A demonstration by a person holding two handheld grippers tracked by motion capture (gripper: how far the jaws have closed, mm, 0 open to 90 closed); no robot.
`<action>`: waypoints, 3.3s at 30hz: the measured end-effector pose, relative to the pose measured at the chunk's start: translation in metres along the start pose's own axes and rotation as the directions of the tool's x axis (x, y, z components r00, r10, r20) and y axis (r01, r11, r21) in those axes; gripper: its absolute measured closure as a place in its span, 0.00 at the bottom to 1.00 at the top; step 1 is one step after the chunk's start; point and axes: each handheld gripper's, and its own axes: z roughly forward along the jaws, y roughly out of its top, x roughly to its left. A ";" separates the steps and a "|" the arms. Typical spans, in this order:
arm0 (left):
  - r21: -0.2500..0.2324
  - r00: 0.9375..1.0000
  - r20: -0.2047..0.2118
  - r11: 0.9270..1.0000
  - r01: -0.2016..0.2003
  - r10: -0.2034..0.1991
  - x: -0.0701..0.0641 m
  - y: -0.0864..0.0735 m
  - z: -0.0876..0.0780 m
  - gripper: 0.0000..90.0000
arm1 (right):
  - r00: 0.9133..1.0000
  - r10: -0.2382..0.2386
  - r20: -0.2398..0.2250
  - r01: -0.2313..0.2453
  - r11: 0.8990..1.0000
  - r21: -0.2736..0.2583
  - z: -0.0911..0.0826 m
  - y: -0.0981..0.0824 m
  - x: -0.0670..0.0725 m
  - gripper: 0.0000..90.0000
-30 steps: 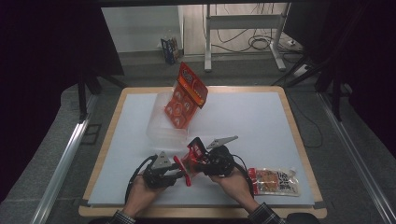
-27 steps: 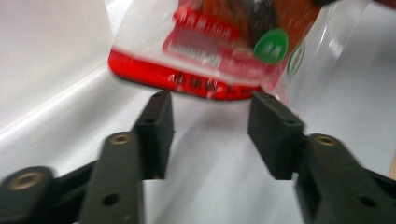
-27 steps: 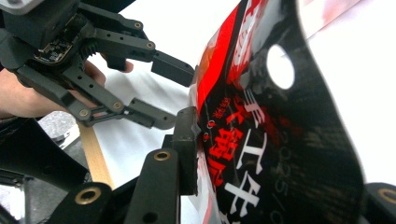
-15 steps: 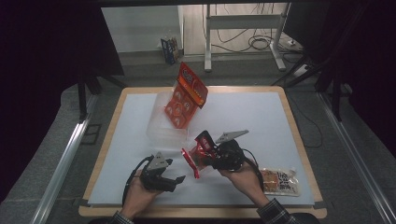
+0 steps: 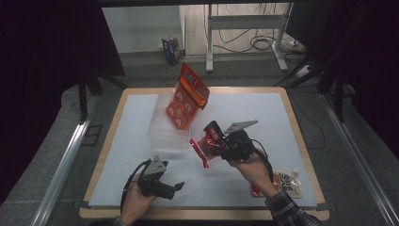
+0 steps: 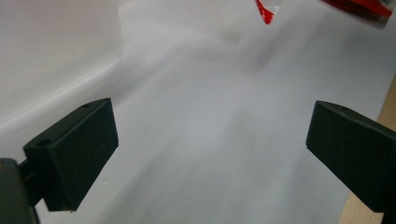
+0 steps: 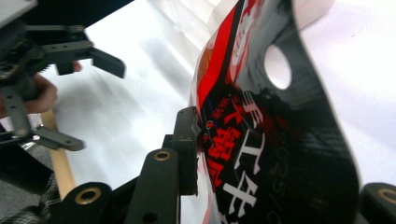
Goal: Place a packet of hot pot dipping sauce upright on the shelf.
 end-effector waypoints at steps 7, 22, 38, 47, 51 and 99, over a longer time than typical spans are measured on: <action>-0.010 1.000 -0.017 1.000 0.013 -0.014 -0.002 -0.006 -0.010 0.00 | 1.000 -0.018 0.010 0.017 1.000 0.003 0.002 0.012 -0.012 0.78; 0.003 0.999 -0.046 1.000 0.004 -0.004 -0.007 -0.015 -0.020 0.00 | 0.996 -0.090 0.020 0.088 0.993 0.084 0.023 0.036 -0.019 0.78; 0.004 0.999 -0.043 1.000 0.000 0.000 -0.006 -0.015 -0.020 0.00 | 0.988 -0.155 0.018 0.150 0.974 0.169 0.047 0.062 -0.021 0.78; 0.008 0.999 -0.039 1.000 -0.001 0.001 -0.006 -0.015 -0.019 0.00 | 0.978 -0.208 0.023 0.200 0.960 0.198 0.058 0.080 -0.016 0.78; 0.010 0.999 -0.038 1.000 -0.002 0.002 -0.006 -0.015 -0.019 0.00 | 0.975 -0.220 0.024 0.211 0.957 0.198 0.061 0.084 -0.015 0.78; 0.033 1.000 -0.018 0.999 -0.011 0.012 -0.007 -0.016 -0.015 0.00 | 0.945 -0.328 0.009 0.325 0.938 0.118 0.077 0.109 -0.002 0.79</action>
